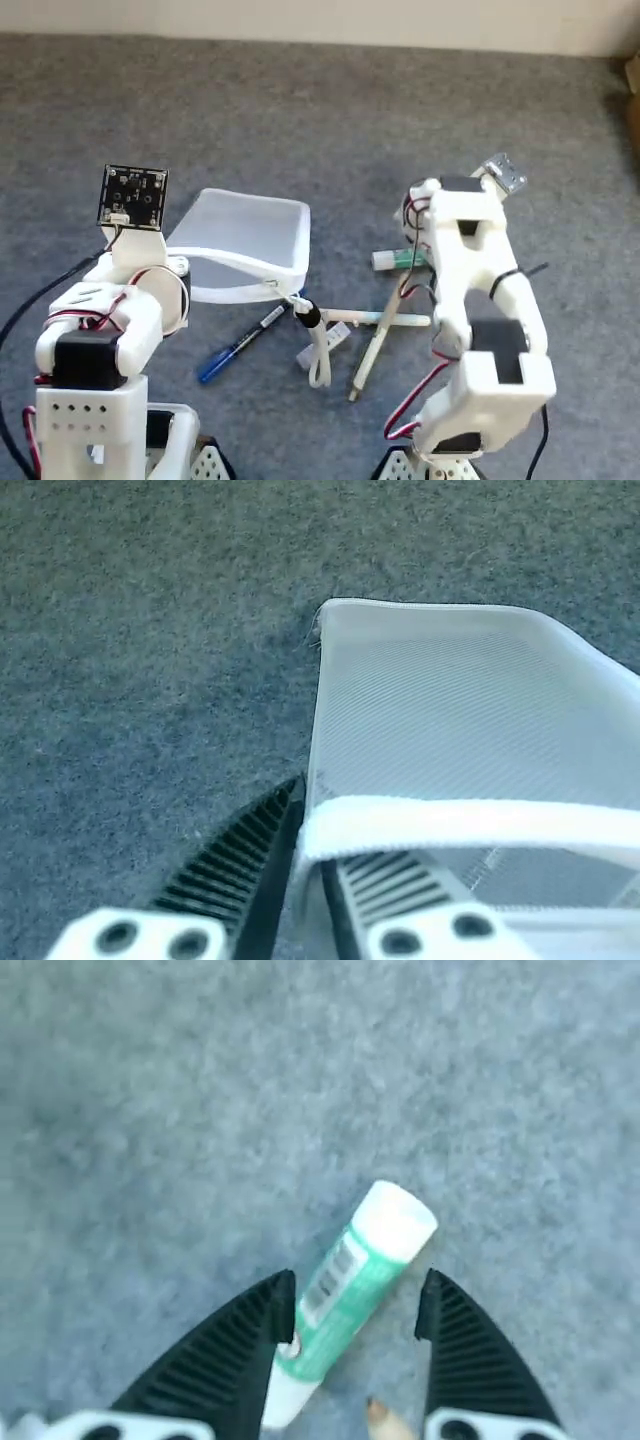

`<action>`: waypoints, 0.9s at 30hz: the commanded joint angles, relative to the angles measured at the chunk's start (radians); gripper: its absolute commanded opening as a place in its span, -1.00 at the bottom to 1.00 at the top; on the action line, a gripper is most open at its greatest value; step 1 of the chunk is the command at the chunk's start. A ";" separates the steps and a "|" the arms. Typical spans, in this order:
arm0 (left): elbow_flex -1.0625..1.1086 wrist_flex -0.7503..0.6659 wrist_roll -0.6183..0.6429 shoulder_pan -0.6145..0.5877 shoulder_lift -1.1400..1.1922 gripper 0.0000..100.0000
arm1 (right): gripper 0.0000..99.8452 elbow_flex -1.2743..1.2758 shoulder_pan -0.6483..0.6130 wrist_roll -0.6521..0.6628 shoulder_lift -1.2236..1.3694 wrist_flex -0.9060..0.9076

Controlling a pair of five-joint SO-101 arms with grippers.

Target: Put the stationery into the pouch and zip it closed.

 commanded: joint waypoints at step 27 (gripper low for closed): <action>-0.041 -0.021 0.017 -0.016 0.031 -0.98 | -0.99 -0.147 0.056 0.100 -0.079 0.088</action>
